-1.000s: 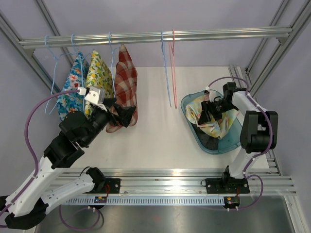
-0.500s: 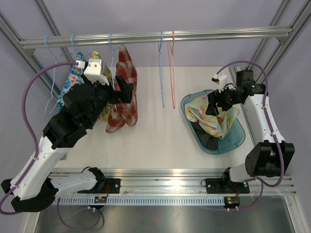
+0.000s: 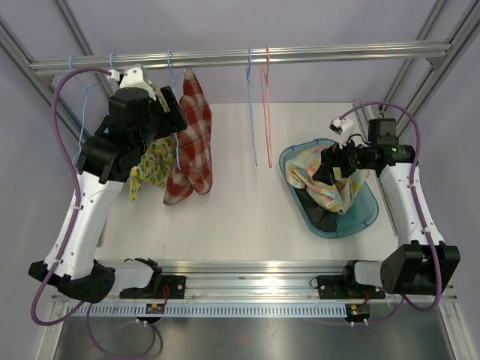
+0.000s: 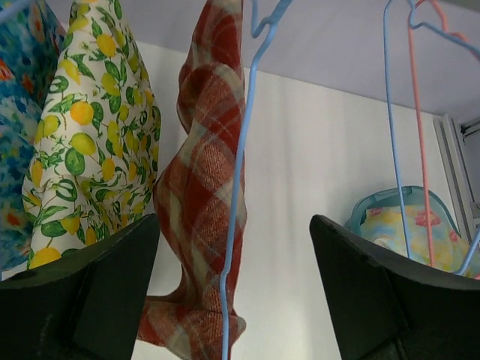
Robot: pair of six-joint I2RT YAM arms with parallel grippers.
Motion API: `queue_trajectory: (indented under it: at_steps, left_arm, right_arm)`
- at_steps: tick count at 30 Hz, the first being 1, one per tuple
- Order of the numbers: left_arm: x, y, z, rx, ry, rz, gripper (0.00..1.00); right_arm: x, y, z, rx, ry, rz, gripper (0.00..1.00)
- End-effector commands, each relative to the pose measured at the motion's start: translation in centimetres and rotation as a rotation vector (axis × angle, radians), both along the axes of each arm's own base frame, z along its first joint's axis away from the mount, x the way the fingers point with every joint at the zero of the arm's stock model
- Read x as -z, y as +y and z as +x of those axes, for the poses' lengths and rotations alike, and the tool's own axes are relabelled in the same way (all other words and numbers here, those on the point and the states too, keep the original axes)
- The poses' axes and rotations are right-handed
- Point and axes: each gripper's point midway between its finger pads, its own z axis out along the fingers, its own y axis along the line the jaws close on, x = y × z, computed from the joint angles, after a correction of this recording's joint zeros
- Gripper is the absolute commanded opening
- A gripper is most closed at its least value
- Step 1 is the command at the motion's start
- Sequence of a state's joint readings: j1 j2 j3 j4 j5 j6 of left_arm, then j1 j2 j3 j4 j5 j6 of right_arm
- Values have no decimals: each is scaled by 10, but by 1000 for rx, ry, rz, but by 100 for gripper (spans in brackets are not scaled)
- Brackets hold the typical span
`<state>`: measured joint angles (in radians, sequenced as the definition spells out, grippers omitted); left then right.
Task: Remove the skirt from the hanger
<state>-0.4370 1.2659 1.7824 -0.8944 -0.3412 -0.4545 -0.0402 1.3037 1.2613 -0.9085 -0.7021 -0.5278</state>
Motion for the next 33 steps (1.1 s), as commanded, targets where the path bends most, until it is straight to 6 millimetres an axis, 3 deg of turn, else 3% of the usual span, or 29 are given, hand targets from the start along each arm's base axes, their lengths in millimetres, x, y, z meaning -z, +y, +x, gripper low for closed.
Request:
queue_trajectory:
  at_steps: [1, 4, 8, 11, 12, 15, 17, 23, 27, 33]
  left_arm:
    - [4, -11, 11, 72, 12, -56, 82]
    - [9, -12, 24, 101, 3, -14, 75]
    - [22, -11, 40, 113, 4, 43, 59]
    - [32, -14, 50, 137, 5, 68, 40]
    - [34, -16, 53, 147, -3, 80, 25]
    - [31, -20, 56, 171, -32, 84, 1]
    - [21, -23, 57, 190, -81, 76, 0]
    - [-39, -23, 44, 205, -258, 20, 0]
    - [-68, -27, 33, 218, -318, -56, 0]
    - [-83, -31, 21, 242, -356, -118, 0]
  right_arm:
    - [-19, 11, -3, -32, -65, 66, 100]
    - [-22, 14, -6, -45, -73, 84, 99]
    - [-33, 18, -11, -68, -107, 100, 98]
    - [-42, 20, -15, -84, -136, 110, 97]
    - [-45, 21, -15, -89, -144, 111, 97]
    - [-51, 23, -19, -103, -160, 119, 96]
    - [-56, 24, -21, -110, -173, 127, 95]
    - [-66, 29, -24, -127, -191, 152, 95]
    - [-73, 29, -24, -123, -208, 159, 93]
    - [-87, 29, -25, -118, -245, 159, 94]
